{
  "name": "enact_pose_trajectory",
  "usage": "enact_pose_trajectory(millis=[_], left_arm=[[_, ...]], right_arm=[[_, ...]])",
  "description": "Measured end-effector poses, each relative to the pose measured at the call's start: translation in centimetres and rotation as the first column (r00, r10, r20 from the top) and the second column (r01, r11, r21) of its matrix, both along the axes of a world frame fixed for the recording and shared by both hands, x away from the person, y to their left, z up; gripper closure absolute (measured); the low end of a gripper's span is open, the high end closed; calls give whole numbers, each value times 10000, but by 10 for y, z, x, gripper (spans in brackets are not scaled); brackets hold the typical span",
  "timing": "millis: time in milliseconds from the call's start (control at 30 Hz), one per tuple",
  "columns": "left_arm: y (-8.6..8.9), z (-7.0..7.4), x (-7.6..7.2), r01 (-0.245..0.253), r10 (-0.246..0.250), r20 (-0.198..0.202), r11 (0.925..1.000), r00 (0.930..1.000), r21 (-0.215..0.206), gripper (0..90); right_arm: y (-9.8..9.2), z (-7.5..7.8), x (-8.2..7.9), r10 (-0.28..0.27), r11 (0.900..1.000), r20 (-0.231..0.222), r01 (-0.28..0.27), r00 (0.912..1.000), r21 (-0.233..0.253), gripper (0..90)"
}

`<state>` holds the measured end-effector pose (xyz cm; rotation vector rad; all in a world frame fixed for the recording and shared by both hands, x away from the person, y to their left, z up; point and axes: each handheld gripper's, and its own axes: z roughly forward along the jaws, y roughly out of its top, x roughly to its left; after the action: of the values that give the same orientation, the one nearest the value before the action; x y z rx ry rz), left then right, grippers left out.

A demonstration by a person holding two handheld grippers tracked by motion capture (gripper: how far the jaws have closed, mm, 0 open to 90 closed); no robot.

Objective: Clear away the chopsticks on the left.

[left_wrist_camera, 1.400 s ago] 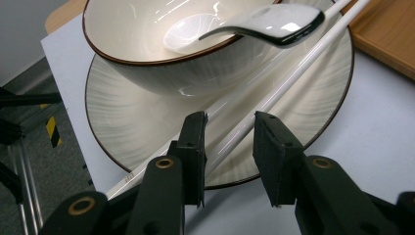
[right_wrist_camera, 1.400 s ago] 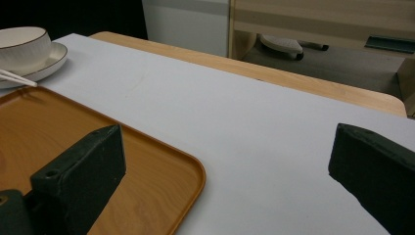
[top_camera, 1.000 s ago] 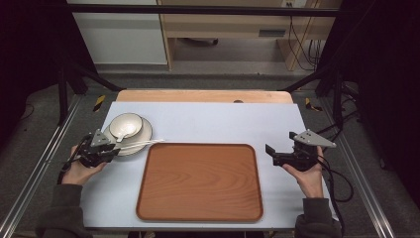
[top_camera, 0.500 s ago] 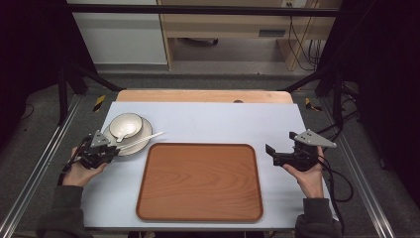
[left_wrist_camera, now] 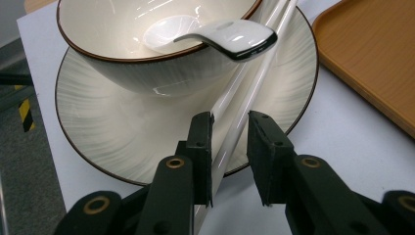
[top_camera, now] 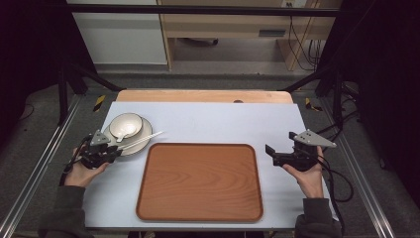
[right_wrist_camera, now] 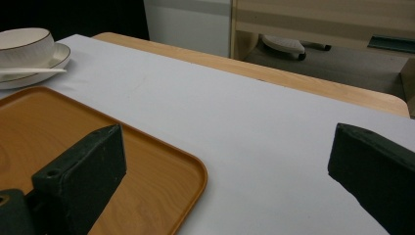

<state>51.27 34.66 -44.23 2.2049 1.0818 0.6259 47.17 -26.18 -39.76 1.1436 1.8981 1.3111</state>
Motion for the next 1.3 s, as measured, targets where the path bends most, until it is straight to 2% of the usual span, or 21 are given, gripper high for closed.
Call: enact_pose_trajectory(millis=[133, 467, 600, 833, 1000, 1300], left_arm=[[0, -1, 0, -34, 34, -30, 10000, 10000, -77, 754], [-4, 0, -5, -196, 196, -14, 9995, 9998, -235, 794], [-5, -1, -8, -335, 338, 49, 9984, 9994, -464, 806], [-6, -2, -8, -398, 397, -18, 9970, 9992, -664, 800], [-8, -2, -7, -282, 283, 1, 9959, 9996, -865, 732], [-12, -6, -3, -536, 540, 24, 9944, 9985, -915, 777]], right_arm=[[0, 0, 0, 13, 10000, 0, -13, 10000, -33, 13], [-1, 0, 0, 6, 10000, 6, -6, 10000, -11, 13], [-1, 0, -1, 12, 10000, -2, -12, 10000, -17, 13], [0, 0, 0, 19, 10000, -3, -19, 10000, -10, 13], [0, 0, 0, 24, 10000, -5, -24, 10000, -2, 13], [0, 0, 0, 67, 10000, -29, -67, 10000, -13, 15]])
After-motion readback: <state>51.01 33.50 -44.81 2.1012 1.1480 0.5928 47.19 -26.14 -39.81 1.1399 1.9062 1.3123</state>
